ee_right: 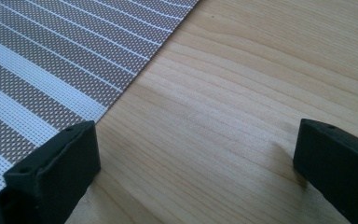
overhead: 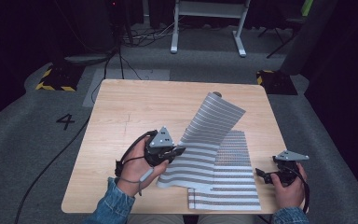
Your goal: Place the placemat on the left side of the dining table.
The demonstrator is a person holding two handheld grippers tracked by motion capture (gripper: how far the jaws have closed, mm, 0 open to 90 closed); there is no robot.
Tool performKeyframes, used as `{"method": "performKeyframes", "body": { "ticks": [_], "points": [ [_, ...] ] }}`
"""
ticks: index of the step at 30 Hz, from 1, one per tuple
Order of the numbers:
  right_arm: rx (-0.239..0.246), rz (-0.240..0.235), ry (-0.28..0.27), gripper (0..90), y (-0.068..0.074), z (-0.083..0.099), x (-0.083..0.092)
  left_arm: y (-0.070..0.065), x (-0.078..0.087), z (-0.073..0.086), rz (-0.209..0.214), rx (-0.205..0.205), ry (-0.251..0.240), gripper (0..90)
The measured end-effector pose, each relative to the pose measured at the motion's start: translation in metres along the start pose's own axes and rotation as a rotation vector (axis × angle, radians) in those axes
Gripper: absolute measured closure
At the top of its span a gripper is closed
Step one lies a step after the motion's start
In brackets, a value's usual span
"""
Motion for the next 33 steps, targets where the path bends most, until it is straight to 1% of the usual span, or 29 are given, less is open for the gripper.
{"method": "performKeyframes", "body": {
  "ticks": [1, 3, 4, 6, 7, 8, 9, 10, 11, 12, 13, 14, 15, 16, 17, 18, 19, 20, 21, 22, 23, 24, 25, 26, 27, 28, 31, 32, 33],
  "points": [
    [-0.001, 0.001, 0.000, 0.5, 0.000, 0.000, 0.000, 0.007, 0.008, 0.002, -0.016, 0.003, 0.003, 88.5],
    [0.001, 0.000, 0.000, 0.5, 0.000, 0.000, 0.000, 0.011, 0.013, 0.003, -0.026, 0.038, -0.001, 88.4],
    [-0.001, 0.001, 0.000, 0.5, 0.000, 0.000, 0.000, 0.015, 0.015, 0.005, -0.037, 0.024, 0.010, 88.4],
    [0.000, 0.000, 0.000, 0.5, 0.000, 0.000, 0.000, 0.018, 0.018, 0.006, -0.049, 0.030, 0.013, 88.4],
    [-0.001, 0.001, 0.000, 0.5, 0.000, 0.000, 0.000, 0.024, 0.020, 0.009, -0.056, 0.046, 0.019, 88.4],
    [0.004, 0.001, -0.002, 0.5, 0.000, 0.000, 0.000, 0.024, 0.020, 0.009, -0.056, 0.046, 0.019, 88.4],
    [0.003, 0.000, -0.002, 0.5, 0.000, 0.000, 0.000, 0.031, 0.024, 0.014, -0.062, 0.071, 0.027, 88.4],
    [0.001, 0.000, -0.001, 0.5, 0.000, 0.000, 0.000, 0.031, 0.024, 0.014, -0.062, 0.071, 0.027, 88.4],
    [-0.001, -0.001, -0.001, 0.5, 0.000, 0.000, 0.000, 0.039, 0.026, 0.018, -0.082, 0.069, 0.040, 88.3],
    [-0.001, -0.001, -0.001, 0.5, 0.000, 0.000, 0.000, 0.039, 0.026, 0.018, -0.082, 0.069, 0.040, 88.3],
    [-0.001, -0.001, -0.001, 0.5, 0.000, 0.000, 0.000, 0.046, 0.025, 0.025, -0.068, 0.113, 0.062, 88.3],
    [-0.001, -0.001, -0.001, 0.5, 0.000, 0.000, 0.000, 0.046, 0.025, 0.025, -0.068, 0.113, 0.062, 88.2],
    [-0.001, 0.000, -0.001, 0.5, 0.000, 0.000, 0.000, 0.052, 0.024, 0.029, -0.074, 0.126, 0.072, 88.2],
    [0.000, -0.001, -0.001, 0.5, 0.000, 0.000, 0.000, 0.059, 0.023, 0.034, -0.072, 0.144, 0.082, 88.1],
    [0.000, -0.001, -0.001, 0.5, 0.000, 0.000, 0.000, 0.067, 0.020, 0.039, -0.081, 0.177, 0.097, 86.6],
    [0.000, -0.001, -0.001, 0.5, 0.000, 0.000, 0.000, 0.077, 0.018, 0.045, -0.107, 0.179, 0.121, 86.6],
    [-0.001, -0.001, -0.001, 0.5, 0.000, 0.000, 0.000, 0.098, 0.012, 0.057, -0.239, 0.191, 0.125, 72.3],
    [0.000, -0.001, -0.001, 0.5, 0.000, 0.000, 0.000, 0.110, 0.010, 0.063, -0.318, 0.192, 0.133, 59.0],
    [0.000, -0.001, -0.001, 0.5, 0.000, 0.000, 0.000, 0.119, 0.011, 0.069, -0.387, 0.207, 0.155, 48.4],
    [-0.001, -0.001, -0.001, 0.5, 0.000, 0.000, 0.000, 0.119, 0.011, 0.069, -0.387, 0.207, 0.155, 43.0],
    [0.000, -0.001, -0.001, 0.5, 0.000, 0.000, 0.000, 0.130, 0.012, 0.077, -0.484, 0.220, 0.178, 41.3],
    [0.000, 0.000, 0.000, 0.5, 0.000, 0.000, 0.000, 0.133, 0.014, 0.079, -0.520, 0.216, 0.170, 40.6],
    [0.000, 0.000, 0.000, 0.5, 0.000, 0.000, 0.000, 0.132, 0.014, 0.079, -0.512, 0.236, 0.154, 39.3],
    [-0.001, -0.001, 0.000, 0.5, 0.000, 0.000, 0.000, 0.132, 0.014, 0.079, -0.512, 0.236, 0.154, 37.7],
    [0.000, -0.001, -0.001, 0.5, 0.000, 0.000, 0.000, 0.127, 0.011, 0.076, -0.489, 0.243, 0.134, 37.0],
    [-0.001, 0.000, -0.001, 0.5, 0.000, 0.000, 0.000, 0.123, 0.009, 0.075, -0.480, 0.230, 0.132, 36.6],
    [0.000, -0.001, -0.001, 0.5, 0.000, 0.000, 0.000, 0.111, 0.004, 0.069, -0.433, 0.218, 0.118, 36.2],
    [0.000, -0.001, -0.001, 0.5, 0.000, 0.000, 0.000, 0.111, 0.004, 0.069, -0.433, 0.218, 0.118, 36.0],
    [-0.001, 0.000, -0.001, 0.5, 0.000, 0.000, 0.000, 0.106, 0.003, 0.066, -0.408, 0.207, 0.106, 36.0]
  ]
}}
Point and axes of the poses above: each handheld gripper's, and its own axes: x roughly backward along the jaws, z roughly out of its underside, y roughly to its left, the point moved 4 cm from there along -x, roughly forward along the jaws, and after that the axes turned 7 degrees about -z, right-handed, at the moved point
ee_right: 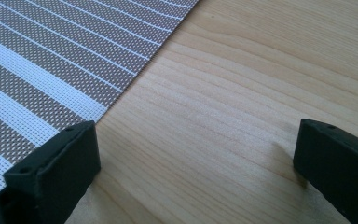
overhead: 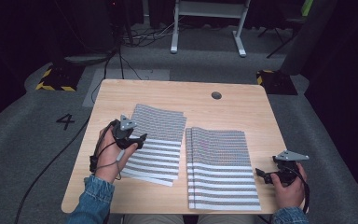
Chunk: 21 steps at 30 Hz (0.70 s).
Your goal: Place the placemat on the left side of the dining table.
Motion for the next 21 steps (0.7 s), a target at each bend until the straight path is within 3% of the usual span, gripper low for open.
{"method": "performKeyframes", "body": {
  "ticks": [2, 9, 11, 13, 14, 15, 17, 21],
  "points": [
    [0.001, -0.001, 0.000, 0.5, 0.000, 0.000, 0.000, -0.016, 0.002, -0.003, 0.048, -0.024, -0.018, 35.1],
    [0.000, -0.001, 0.001, 0.5, 0.000, 0.000, 0.000, -0.040, 0.007, -0.007, 0.103, -0.076, -0.043, 34.6],
    [0.000, 0.000, 0.000, 0.5, 0.000, 0.000, 0.000, -0.054, 0.008, -0.006, 0.147, -0.113, -0.046, 33.9],
    [0.000, -0.001, 0.000, 0.5, 0.000, 0.000, 0.000, -0.060, 0.007, -0.005, 0.158, -0.122, -0.045, 33.5],
    [0.000, 0.000, 0.000, 0.5, 0.000, 0.000, 0.000, -0.070, 0.005, -0.001, 0.187, -0.139, -0.037, 33.2],
    [0.000, 0.000, 0.000, 0.5, 0.000, 0.000, 0.000, -0.070, 0.005, -0.001, 0.187, -0.139, -0.037, 33.1],
    [0.000, 0.000, 0.000, 0.5, 0.000, 0.000, 0.000, -0.089, -0.002, 0.010, 0.242, -0.166, -0.010, 32.6],
    [0.000, 0.000, 0.000, 0.5, 0.000, 0.000, 0.000, -0.109, -0.012, 0.026, 0.293, -0.196, 0.021, 32.5]
  ]
}}
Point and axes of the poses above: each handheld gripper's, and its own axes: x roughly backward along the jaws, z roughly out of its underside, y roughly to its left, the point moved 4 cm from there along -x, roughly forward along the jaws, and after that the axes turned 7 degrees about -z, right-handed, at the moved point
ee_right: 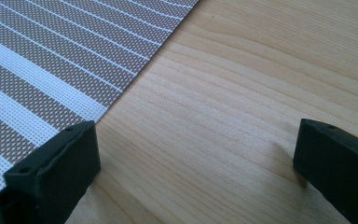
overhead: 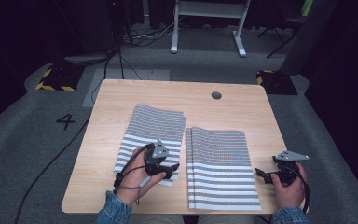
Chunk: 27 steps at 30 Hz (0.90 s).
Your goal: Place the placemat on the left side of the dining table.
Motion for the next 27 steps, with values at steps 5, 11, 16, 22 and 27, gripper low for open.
{"method": "performKeyframes", "body": {
  "ticks": [5, 11, 16, 22, 27],
  "points": [
    [0.001, 0.000, 0.000, 0.5, 0.000, 0.000, 0.000, -0.015, -0.021, 0.019, 0.034, -0.027, 0.053, 32.5],
    [0.000, -0.001, 0.000, 0.5, 0.000, 0.000, 0.000, -0.017, -0.035, 0.031, 0.012, -0.067, 0.125, 32.6],
    [0.000, 0.000, 0.000, 0.5, 0.000, 0.000, 0.000, -0.014, -0.039, 0.033, 0.012, -0.053, 0.119, 34.9],
    [0.000, 0.000, 0.000, 0.5, 0.000, 0.000, 0.000, -0.003, -0.041, 0.037, -0.003, -0.019, 0.047, 53.3],
    [0.000, -0.001, 0.000, 0.5, 0.000, 0.000, 0.000, 0.006, -0.034, 0.034, -0.011, 0.049, 0.037, 75.6]
  ]
}}
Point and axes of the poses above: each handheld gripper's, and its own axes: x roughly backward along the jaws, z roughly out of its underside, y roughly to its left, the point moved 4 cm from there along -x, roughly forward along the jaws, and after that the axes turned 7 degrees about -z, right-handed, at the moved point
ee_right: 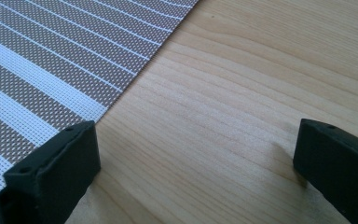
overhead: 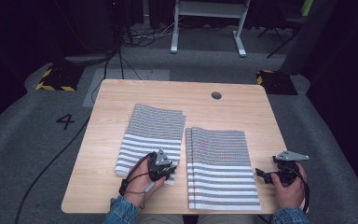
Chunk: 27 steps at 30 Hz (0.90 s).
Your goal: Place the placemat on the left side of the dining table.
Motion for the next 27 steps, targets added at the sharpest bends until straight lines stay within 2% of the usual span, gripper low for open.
{"method": "performKeyframes", "body": {
  "ticks": [1, 4, 5, 6, 8, 9, 11, 12, 13, 14, 15, 17, 18, 19, 20, 21, 25, 27],
  "points": [
    [0.000, 0.000, 0.000, 0.5, 0.000, 0.000, 0.000, 0.001, 0.003, -0.002, -0.009, 0.015, -0.013, 80.9],
    [-0.001, 0.001, 0.000, 0.5, 0.000, 0.000, 0.000, 0.006, 0.017, -0.012, -0.023, 0.035, -0.085, 84.9],
    [-0.001, 0.001, 0.000, 0.5, 0.000, 0.000, 0.000, 0.006, 0.017, -0.012, -0.023, 0.035, -0.085, 85.4],
    [0.000, 0.000, 0.001, 0.5, 0.000, 0.000, 0.000, 0.011, 0.029, -0.019, -0.038, 0.057, -0.154, 85.8],
    [0.000, 0.000, 0.000, 0.5, 0.000, 0.000, 0.000, 0.017, 0.042, -0.024, -0.063, 0.064, -0.210, 86.2],
    [0.000, 0.000, 0.000, 0.5, 0.000, 0.000, 0.000, 0.017, 0.042, -0.024, -0.063, 0.064, -0.210, 86.4],
    [0.000, 0.000, 0.000, 0.5, 0.000, 0.000, 0.000, 0.022, 0.051, -0.027, -0.086, 0.073, -0.249, 86.5],
    [0.000, 0.001, 0.000, 0.5, 0.000, 0.000, 0.000, 0.027, 0.063, -0.029, -0.110, 0.081, -0.279, 86.5],
    [0.000, 0.001, 0.000, 0.5, 0.000, 0.000, 0.000, 0.027, 0.063, -0.029, -0.110, 0.081, -0.279, 86.5],
    [0.000, 0.001, 0.000, 0.5, 0.000, 0.000, 0.000, 0.030, 0.069, -0.029, -0.128, 0.086, -0.298, 86.5],
    [0.000, 0.001, 0.000, 0.5, 0.000, 0.000, 0.000, 0.035, 0.081, -0.028, -0.151, 0.095, -0.332, 86.6],
    [0.000, 0.001, 0.001, 0.5, 0.000, 0.000, 0.000, 0.038, 0.087, -0.028, -0.163, 0.095, -0.344, 86.6],
    [-0.001, 0.001, 0.000, 0.5, 0.000, 0.000, 0.000, 0.042, 0.097, -0.027, -0.181, 0.108, -0.372, 86.6],
    [0.000, 0.001, 0.000, 0.5, 0.000, 0.000, 0.000, 0.044, 0.100, -0.027, -0.194, 0.104, -0.379, 86.6],
    [0.000, 0.001, 0.000, 0.5, 0.000, 0.000, 0.000, 0.046, 0.105, -0.027, -0.200, 0.118, -0.395, 86.6],
    [0.000, 0.000, 0.000, 0.5, 0.000, 0.000, 0.000, 0.049, 0.109, -0.028, -0.213, 0.110, -0.404, 86.6],
    [0.000, 0.000, 0.000, 0.5, 0.000, 0.000, 0.000, 0.054, 0.120, -0.027, -0.223, 0.134, -0.442, 86.5],
    [0.000, 0.001, 0.000, 0.5, 0.000, 0.000, 0.000, 0.060, 0.128, -0.026, -0.242, 0.155, -0.468, 86.5]
  ]
}}
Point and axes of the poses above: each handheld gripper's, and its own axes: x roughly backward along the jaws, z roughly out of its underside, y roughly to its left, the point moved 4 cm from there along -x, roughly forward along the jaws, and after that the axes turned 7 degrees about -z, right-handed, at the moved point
